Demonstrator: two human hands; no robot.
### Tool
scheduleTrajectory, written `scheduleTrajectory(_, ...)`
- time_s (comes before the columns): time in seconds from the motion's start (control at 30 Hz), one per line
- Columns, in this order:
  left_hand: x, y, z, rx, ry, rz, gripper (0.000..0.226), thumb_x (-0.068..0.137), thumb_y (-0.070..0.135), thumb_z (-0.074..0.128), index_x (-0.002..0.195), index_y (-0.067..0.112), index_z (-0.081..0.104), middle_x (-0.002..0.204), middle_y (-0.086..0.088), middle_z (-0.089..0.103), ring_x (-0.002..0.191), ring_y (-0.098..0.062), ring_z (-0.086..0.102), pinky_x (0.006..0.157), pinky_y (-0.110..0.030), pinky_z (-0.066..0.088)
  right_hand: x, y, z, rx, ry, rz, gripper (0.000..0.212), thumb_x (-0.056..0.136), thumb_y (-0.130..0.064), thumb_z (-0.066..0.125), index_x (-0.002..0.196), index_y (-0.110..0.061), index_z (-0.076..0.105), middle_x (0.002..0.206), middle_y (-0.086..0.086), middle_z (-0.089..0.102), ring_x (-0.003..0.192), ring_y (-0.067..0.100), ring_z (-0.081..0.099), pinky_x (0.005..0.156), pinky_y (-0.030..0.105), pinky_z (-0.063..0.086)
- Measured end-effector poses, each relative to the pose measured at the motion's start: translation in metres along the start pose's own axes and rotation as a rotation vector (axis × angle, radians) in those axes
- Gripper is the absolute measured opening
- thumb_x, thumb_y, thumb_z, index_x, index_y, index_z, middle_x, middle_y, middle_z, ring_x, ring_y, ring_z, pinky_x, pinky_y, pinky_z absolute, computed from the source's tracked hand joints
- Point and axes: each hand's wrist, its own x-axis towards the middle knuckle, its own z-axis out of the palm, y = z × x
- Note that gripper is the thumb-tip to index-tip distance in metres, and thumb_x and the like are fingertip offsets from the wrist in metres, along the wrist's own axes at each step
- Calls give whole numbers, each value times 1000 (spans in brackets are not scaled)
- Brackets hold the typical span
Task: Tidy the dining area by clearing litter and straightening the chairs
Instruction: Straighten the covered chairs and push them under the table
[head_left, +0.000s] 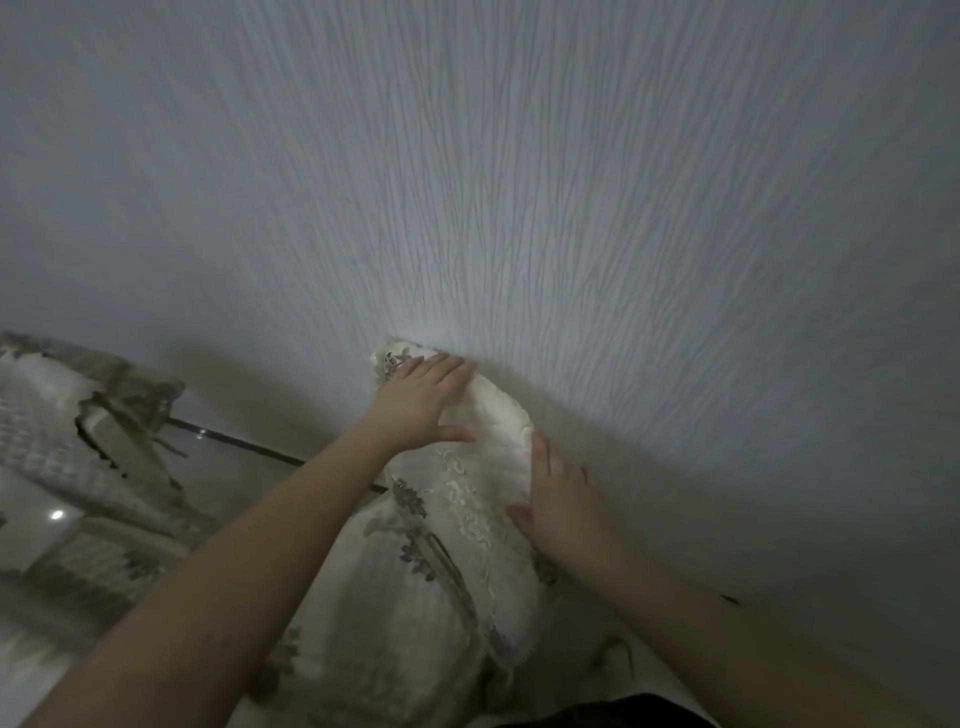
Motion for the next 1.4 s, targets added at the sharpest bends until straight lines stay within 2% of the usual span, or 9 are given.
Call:
scheduleTrajectory(0.1, 17, -16, 7, -37, -39, 30, 99, 73, 80, 47, 150, 22, 24, 155, -1, 29, 142, -22, 25, 117, -44, 18, 0, 1, 8, 30, -7, 0, 104, 85, -58, 52, 149, -15, -17, 159, 7, 5, 131, 30, 36, 106, 47, 33)
scheduleTrajectory(0.23, 37, -29, 18, -115, -51, 64, 96, 71, 83, 43, 140, 17, 39, 145, -8, 42, 134, -26, 37, 112, -42, 28, 4, 5, 19, 139, 28, -22, 102, 85, -47, 56, 149, -20, -18, 157, 8, 11, 124, 29, 44, 94, 43, 45)
scheduleTrajectory(0.33, 47, -30, 20, -104, -1, 133, 89, 68, 81, 50, 126, 13, 48, 127, -9, 52, 117, -27, 47, 104, -39, 32, 6, 7, 22, 197, 47, -46, 95, 88, -44, 55, 150, -22, -14, 158, 5, 9, 123, 28, 44, 91, 41, 48)
scheduleTrajectory(0.47, 51, -34, 26, -101, 13, 143, 88, 67, 81, 53, 123, 14, 48, 121, -8, 54, 112, -27, 49, 101, -40, 35, 5, 9, 17, 323, 30, -63, 92, 87, -47, 54, 151, -24, -7, 158, 5, 12, 120, 27, 48, 89, 40, 48)
scheduleTrajectory(0.67, 57, -33, 18, 52, -60, 169, 85, 69, 84, 48, 119, 14, 44, 122, -5, 51, 109, -25, 49, 99, -41, 35, 8, 13, 14, 312, -32, -84, 95, 84, -46, 53, 150, -25, -13, 160, 2, 5, 118, 31, 50, 88, 42, 49)
scheduleTrajectory(0.83, 57, -41, 14, 167, -79, 199, 86, 69, 88, 37, 114, 15, 44, 118, -4, 51, 106, -24, 49, 91, -43, 42, 15, 11, 13, 316, -65, -95, 98, 86, -44, 58, 149, -32, -16, 160, -2, 4, 115, 33, 53, 87, 42, 50)
scheduleTrajectory(1.0, 49, -64, 7, 249, -97, 163, 95, 63, 93, 22, 112, 15, 45, 113, -3, 55, 102, -23, 51, 84, -41, 45, 33, -1, 8, 311, -92, -163, 100, 85, -35, 62, 149, -32, -14, 159, -7, 1, 115, 29, 52, 87, 42, 50)
scheduleTrajectory(1.2, 22, -103, 7, 290, -96, 49, 95, 63, 94, 21, 110, 15, 46, 103, -2, 55, 91, -21, 51, 78, -36, 44, 61, -27, 11, 263, -119, -269, 101, 84, -29, 65, 150, -30, -12, 157, -6, 6, 118, 27, 50, 84, 40, 50)
scheduleTrajectory(1.4, -16, -139, 8, 258, -77, -89, 95, 65, 93, 21, 111, 14, 47, 102, -4, 55, 91, -23, 53, 77, -38, 44, 87, -60, 14, 203, -164, -358, 98, 84, -29, 64, 152, -28, -7, 158, -4, 8, 113, 27, 52, 70, 28, 40)
